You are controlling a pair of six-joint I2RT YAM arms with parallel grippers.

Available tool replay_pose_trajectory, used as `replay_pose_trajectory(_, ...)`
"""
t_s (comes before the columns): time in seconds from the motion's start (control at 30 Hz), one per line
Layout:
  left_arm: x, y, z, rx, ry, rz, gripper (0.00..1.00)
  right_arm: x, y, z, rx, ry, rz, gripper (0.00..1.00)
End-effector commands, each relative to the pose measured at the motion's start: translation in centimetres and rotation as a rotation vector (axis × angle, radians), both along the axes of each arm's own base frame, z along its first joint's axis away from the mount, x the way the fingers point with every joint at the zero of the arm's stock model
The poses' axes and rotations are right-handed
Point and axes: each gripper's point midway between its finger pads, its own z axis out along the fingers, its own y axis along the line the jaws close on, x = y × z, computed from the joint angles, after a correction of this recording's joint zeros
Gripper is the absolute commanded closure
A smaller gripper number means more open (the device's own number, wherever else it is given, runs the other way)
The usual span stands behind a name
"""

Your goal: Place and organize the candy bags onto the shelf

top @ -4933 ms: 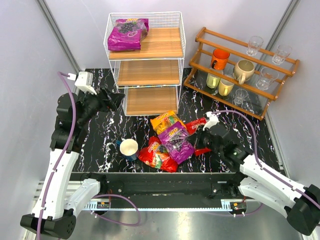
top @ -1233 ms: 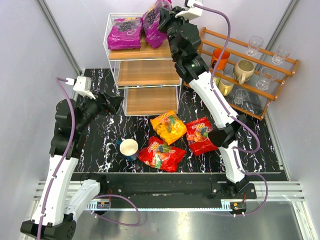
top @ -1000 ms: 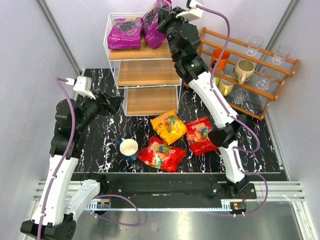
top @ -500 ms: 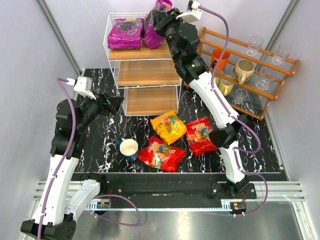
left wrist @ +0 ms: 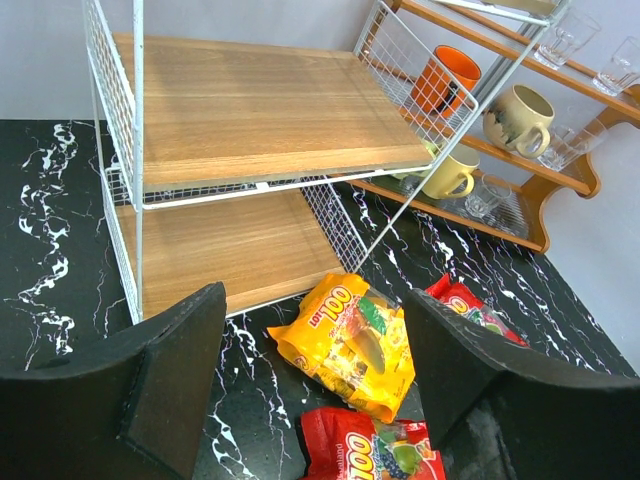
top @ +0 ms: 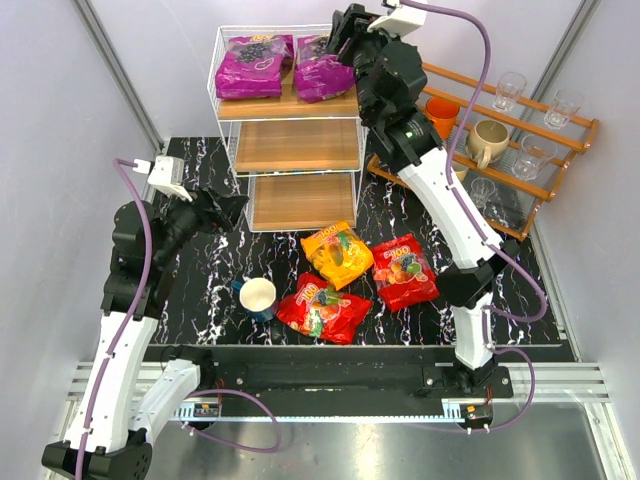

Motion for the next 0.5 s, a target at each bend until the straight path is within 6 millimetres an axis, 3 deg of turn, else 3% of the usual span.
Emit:
replay_pose_trajectory(0.0,-0.2,-0.1,1.3,-0.02,-0.051,-0.007,0.26,-2.8,-4.5,5.4,-0.112,-0.14,-0.17,0.35)
replay_pose_trajectory(0.1,-0.2,-0.1,1.3,-0.019,-0.052,-0.007,0.26,-1.8,-4.0,4.8,-0.179,-0.145,-0.179,0.36)
replay_pose_trajectory(0.13,-0.2,-0.1,1.3,-0.018,-0.053,-0.007,0.26,-0.8,-3.2,3.4,-0.224,-0.117,-0.166,0.36)
replay_pose_trajectory(0.17,-0.2,-0.1,1.3,-0.018,-0.051,-0.007,0.26,-1.1,-2.8,4.1,-0.232,-0.14,-0.143,0.38)
replay_pose_trajectory(0.33,-0.2,0.0,1.2,-0.012,-0.047,-0.004,0.26,0.4,-0.5,2.8,-0.292,-0.161,-0.094,0.61)
replay_pose_trajectory(0.4,-0.2,0.0,1.1,-0.011,-0.048,-0.002,0.26,0.8,0.5,2.2,-0.314,-0.17,-0.059,0.63)
replay_pose_trajectory(0.47,-0.1,0.0,1.0,-0.009,-0.046,0.001,0.26,1.3,1.4,1.5,-0.327,-0.173,-0.037,0.71)
